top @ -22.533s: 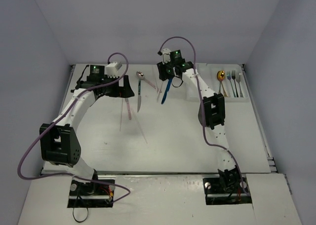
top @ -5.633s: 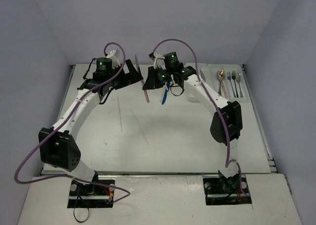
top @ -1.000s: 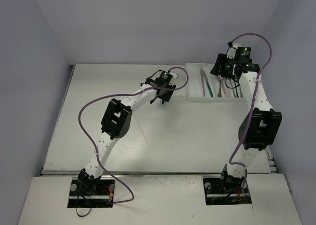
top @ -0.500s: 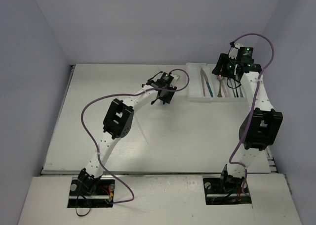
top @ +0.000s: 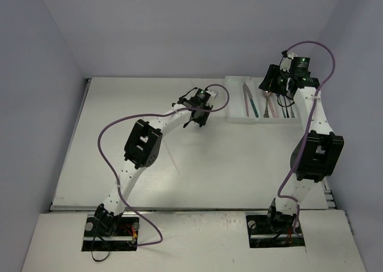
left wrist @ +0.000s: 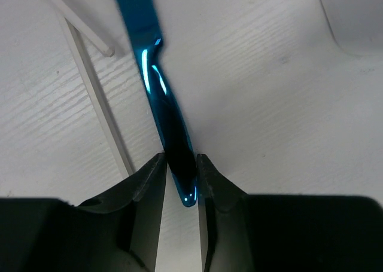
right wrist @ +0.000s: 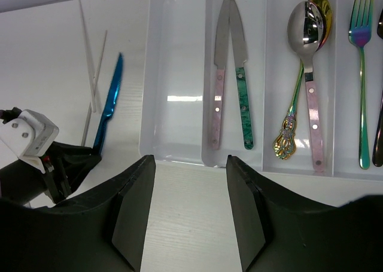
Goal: Sort the eating utensils into containers
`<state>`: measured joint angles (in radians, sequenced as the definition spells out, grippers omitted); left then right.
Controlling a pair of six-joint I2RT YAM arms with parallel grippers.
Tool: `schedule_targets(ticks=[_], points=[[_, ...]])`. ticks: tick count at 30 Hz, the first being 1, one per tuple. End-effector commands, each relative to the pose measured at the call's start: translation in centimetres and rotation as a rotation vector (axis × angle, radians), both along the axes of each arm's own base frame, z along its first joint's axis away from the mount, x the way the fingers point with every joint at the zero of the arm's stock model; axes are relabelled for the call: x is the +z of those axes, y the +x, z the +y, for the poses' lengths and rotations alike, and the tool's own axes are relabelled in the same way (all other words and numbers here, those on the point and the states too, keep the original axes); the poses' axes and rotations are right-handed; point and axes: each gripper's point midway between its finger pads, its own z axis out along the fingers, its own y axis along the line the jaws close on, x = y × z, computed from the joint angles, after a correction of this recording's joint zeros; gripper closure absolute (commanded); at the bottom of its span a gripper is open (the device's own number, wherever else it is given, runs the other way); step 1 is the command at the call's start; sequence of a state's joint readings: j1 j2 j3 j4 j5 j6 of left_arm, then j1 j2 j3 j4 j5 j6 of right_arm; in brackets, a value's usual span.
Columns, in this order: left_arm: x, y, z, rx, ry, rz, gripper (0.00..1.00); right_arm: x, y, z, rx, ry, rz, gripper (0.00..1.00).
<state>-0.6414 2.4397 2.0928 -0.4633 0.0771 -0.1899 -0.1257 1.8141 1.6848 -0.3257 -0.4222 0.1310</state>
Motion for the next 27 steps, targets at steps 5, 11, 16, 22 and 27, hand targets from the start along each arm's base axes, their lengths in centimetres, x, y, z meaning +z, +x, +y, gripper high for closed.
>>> schedule_targets(ticks=[5, 11, 16, 22, 27], points=[[1.3, -6.2, 3.2, 0.072, 0.070, 0.141, 0.94, 2.2, 0.5, 0.1, 0.013, 0.022, -0.066, 0.52], [-0.1, -12.0, 6.1, 0.078, 0.119, 0.259, 1.00, 2.6, 0.4, 0.2, 0.016, 0.025, -0.074, 0.52], [-0.8, -15.3, 7.1, 0.078, 0.142, 0.306, 0.95, 2.6, 0.3, 0.2, 0.019, 0.027, -0.072, 0.52], [-0.1, -15.2, 5.7, 0.062, 0.130, 0.312, 0.56, 2.8, 0.3, 0.3, 0.020, 0.033, -0.073, 0.52], [0.3, -13.3, 4.5, 0.055, 0.130, 0.298, 0.56, 2.9, 0.2, 0.2, 0.021, 0.027, -0.074, 0.52]])
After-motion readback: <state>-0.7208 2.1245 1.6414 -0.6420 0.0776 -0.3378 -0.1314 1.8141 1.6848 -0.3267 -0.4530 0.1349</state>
